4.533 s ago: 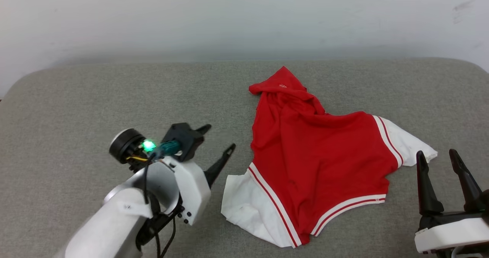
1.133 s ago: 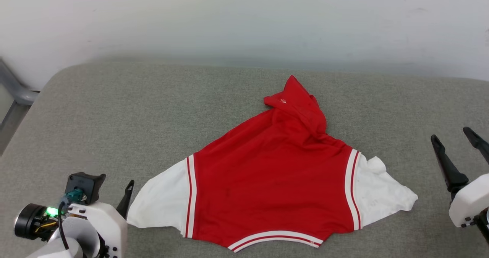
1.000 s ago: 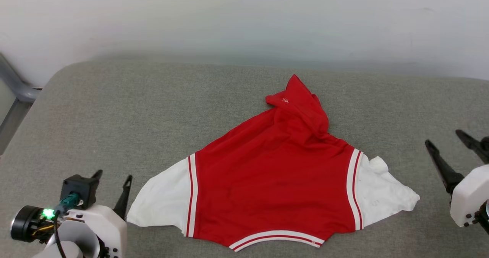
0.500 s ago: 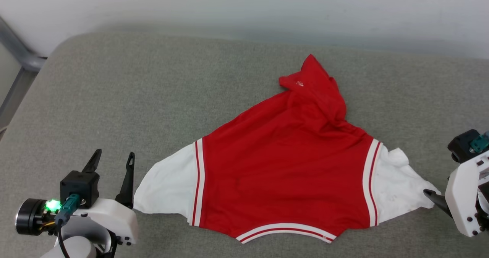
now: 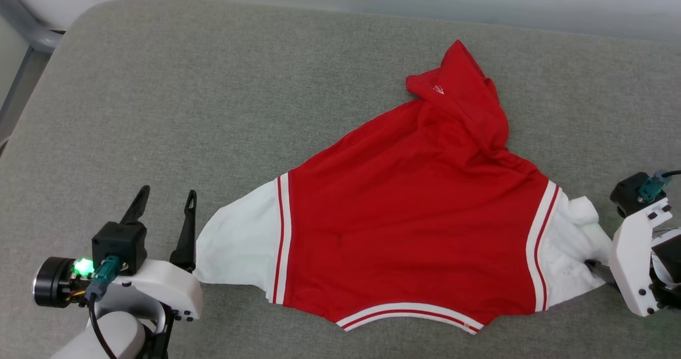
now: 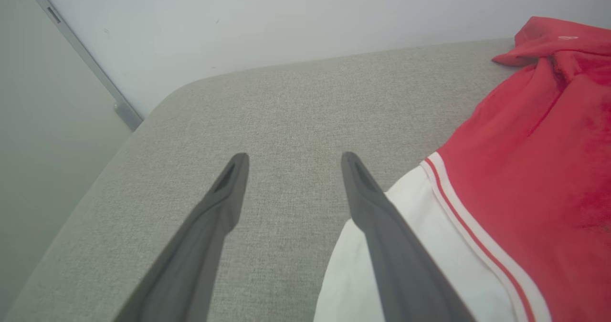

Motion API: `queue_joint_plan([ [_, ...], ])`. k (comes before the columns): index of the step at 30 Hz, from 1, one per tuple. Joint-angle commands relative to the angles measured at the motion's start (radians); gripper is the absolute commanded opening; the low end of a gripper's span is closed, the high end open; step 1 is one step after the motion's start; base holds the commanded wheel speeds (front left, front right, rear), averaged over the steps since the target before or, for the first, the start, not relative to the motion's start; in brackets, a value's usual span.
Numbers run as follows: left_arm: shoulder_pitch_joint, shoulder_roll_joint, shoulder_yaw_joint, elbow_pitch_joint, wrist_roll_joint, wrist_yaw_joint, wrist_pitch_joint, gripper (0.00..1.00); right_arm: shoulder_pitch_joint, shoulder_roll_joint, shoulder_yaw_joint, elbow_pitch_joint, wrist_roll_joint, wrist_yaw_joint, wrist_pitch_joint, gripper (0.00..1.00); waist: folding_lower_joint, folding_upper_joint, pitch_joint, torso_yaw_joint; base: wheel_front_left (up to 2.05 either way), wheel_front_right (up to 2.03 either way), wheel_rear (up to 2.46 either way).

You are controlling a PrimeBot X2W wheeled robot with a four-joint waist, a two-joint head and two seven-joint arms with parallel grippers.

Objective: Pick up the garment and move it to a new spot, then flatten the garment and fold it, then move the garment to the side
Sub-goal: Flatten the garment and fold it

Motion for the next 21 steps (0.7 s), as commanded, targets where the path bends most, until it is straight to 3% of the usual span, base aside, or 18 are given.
queue_joint_plan([
  [1,-0.003,-0.007,0.005,0.005,0.005,-0.005,-0.005,1.0,0.045,0.056,0.062,0.023,0.016,0.004,-0.004,1.0,0.0,0.0,-0.004,-0.005,0.0,0.0,0.0],
  [2,0.0,-0.008,0.008,0.01,0.005,-0.008,-0.005,1.0,0.037,0.055,0.067,0.027,0.026,0.005,-0.026,0.48,0.0,0.0,-0.009,-0.009,0.0,0.0,0.0],
  [3,0.004,-0.008,0.013,0.015,0.005,-0.015,-0.005,1.0,0.029,0.054,0.071,0.031,0.035,0.005,-0.048,0.07,0.0,0.0,-0.014,-0.014,0.0,0.0,0.0],
  [4,0.007,-0.007,0.017,0.02,0.006,-0.019,-0.005,1.0,0.02,0.049,0.073,0.035,0.04,0.005,-0.071,0.0,0.0,0.0,-0.021,-0.018,0.0,0.0,0.0],
  [13,-0.011,0.036,0.013,0.015,0.007,-0.083,0.021,1.0,-0.033,-0.034,-0.014,0.118,0.096,0.001,-0.23,0.0,0.0,0.0,-0.083,-0.048,0.0,0.0,0.0],
  [21,-0.113,0.09,-0.048,-0.018,-0.014,-0.222,0.204,1.0,-0.011,-0.025,-0.041,0.22,0.108,0.001,-0.298,0.0,0.0,0.0,-0.111,-0.054,0.0,0.0,0.0],
])
